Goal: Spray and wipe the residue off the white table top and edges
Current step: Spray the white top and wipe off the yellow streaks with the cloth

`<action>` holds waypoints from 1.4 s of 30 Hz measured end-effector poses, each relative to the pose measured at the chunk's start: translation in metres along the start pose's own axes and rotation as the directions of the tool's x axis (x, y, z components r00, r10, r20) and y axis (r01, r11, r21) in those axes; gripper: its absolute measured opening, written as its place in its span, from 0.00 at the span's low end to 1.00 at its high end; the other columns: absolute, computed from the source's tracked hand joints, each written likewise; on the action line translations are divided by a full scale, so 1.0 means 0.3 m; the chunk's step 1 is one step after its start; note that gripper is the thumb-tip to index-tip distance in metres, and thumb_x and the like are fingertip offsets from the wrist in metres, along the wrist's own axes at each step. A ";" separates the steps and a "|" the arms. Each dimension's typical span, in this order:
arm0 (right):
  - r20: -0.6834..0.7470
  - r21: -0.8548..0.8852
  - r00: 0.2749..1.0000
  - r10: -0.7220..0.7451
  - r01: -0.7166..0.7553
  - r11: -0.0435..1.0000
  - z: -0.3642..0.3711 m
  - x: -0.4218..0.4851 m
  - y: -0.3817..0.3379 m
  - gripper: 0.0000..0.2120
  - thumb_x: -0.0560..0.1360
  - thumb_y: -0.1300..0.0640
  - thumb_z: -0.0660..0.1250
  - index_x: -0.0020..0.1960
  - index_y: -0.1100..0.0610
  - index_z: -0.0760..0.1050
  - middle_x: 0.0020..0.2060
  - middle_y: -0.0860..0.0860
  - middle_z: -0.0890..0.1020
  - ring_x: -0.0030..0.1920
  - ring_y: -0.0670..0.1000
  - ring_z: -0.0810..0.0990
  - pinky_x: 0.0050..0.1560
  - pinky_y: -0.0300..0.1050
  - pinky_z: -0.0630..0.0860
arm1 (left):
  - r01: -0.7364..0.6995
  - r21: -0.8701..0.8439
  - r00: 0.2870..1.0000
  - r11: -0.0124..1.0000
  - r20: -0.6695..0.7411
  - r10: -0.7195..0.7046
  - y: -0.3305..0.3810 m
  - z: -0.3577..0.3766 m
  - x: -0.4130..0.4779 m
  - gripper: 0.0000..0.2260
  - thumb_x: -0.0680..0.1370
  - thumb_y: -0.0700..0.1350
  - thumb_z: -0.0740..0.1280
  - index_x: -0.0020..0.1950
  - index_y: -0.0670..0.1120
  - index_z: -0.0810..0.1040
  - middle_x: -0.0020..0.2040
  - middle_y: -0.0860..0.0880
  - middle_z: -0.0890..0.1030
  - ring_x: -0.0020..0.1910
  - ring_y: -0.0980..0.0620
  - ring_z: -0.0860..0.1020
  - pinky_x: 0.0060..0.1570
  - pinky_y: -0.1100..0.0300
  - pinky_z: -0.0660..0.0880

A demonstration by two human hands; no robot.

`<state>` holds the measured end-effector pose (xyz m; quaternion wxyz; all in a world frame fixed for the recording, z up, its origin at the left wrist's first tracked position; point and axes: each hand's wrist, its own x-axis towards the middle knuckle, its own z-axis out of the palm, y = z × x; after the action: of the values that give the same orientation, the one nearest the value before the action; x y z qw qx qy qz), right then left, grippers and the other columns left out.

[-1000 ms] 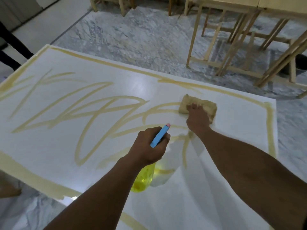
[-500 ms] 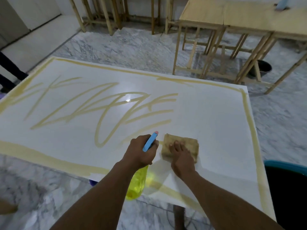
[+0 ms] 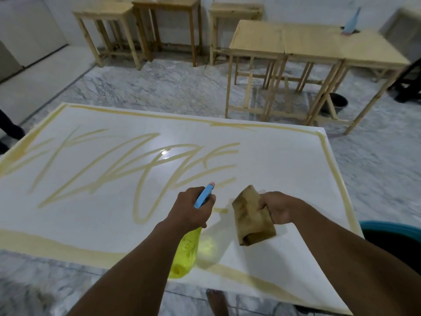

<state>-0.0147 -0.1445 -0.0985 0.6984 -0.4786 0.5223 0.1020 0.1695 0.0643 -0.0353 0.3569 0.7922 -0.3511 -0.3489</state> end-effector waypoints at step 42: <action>-0.076 -0.993 0.867 -0.493 -0.021 0.117 0.582 0.198 0.247 0.33 0.80 0.65 0.50 0.82 0.52 0.43 0.81 0.55 0.47 0.80 0.63 0.46 0.76 0.56 0.57 | 0.022 -0.015 1.000 1.000 -0.007 -0.022 -0.195 -0.174 -0.058 0.10 0.82 0.47 0.67 0.47 0.43 0.80 0.44 0.37 0.83 0.29 0.43 0.84 0.30 0.60 0.80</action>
<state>0.0739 0.0081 -0.1900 0.1074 -0.9003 0.3712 0.2000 0.2206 0.1244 -0.0513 0.3603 0.7946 -0.3384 -0.3525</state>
